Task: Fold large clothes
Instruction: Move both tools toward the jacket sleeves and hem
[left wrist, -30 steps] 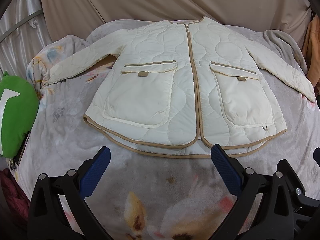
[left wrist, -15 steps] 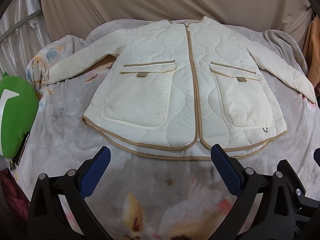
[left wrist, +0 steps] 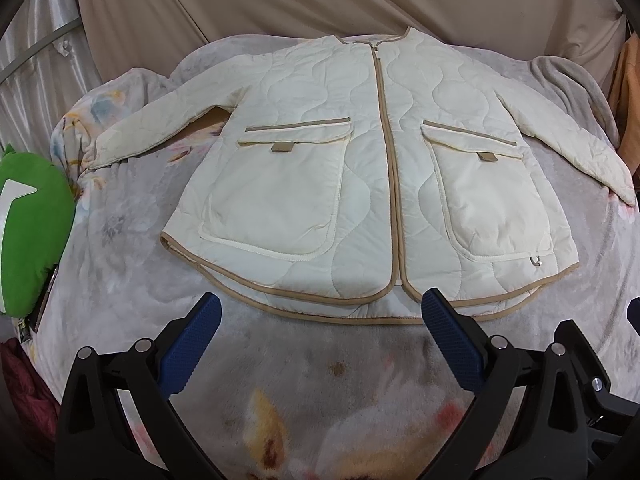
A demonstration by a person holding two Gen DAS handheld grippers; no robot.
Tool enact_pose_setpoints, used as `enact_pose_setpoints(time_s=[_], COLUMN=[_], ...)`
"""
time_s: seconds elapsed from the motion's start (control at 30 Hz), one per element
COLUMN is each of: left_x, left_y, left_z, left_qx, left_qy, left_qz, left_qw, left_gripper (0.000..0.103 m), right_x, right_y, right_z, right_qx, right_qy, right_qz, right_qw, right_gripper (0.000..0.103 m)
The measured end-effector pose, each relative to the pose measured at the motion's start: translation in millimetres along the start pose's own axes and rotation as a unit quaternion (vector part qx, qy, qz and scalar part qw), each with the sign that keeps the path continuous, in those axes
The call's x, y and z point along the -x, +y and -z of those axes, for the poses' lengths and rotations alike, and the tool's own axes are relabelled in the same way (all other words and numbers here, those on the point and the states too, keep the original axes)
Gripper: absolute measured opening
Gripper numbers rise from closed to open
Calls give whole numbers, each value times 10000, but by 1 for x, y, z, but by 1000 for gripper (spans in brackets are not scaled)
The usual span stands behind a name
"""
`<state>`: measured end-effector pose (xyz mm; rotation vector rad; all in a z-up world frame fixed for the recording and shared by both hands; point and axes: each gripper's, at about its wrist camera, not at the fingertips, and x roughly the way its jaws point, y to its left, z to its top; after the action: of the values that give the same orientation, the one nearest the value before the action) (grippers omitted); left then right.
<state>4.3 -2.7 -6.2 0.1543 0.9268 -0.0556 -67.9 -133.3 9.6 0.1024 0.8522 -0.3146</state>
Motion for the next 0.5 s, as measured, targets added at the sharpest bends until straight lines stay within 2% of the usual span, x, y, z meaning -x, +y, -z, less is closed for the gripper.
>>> enact_pose_setpoints(time_s=[0.37, 0.5], left_x=[-16, -25], left_y=[-5, 9], left_z=[-1, -11], left_qx=[-62, 191], left_qy=[190, 168], left_qz=[49, 118], left_qw=[9998, 9996], left_gripper=[98, 98], right_x=[-22, -44], right_y=[-7, -37], right_z=[-1, -11], right_qx=[25, -73], right_qy=[202, 106], right_qz=[-129, -544], right_qw=[9997, 9984], right_gripper=[98, 98])
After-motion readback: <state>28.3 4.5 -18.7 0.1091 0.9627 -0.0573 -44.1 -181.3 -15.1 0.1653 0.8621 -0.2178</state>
